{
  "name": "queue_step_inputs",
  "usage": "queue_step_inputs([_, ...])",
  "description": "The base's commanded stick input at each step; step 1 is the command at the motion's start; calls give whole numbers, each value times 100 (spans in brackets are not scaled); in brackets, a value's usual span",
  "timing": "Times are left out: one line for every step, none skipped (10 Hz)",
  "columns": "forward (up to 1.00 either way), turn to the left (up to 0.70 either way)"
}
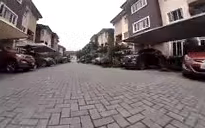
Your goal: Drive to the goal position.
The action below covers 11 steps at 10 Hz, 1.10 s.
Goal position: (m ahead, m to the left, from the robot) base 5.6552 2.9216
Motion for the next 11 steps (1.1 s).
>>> queue_step_inputs([70, 0])
queue_step_inputs([70, 0])
queue_step_inputs([70, 0])
queue_step_inputs([70, 0])
queue_step_inputs([70, 0])
queue_step_inputs([70, 26])
queue_step_inputs([70, 35])
queue_step_inputs([70, 35])
queue_step_inputs([70, 34])
queue_step_inputs([70, 0])
queue_step_inputs([70, 0])
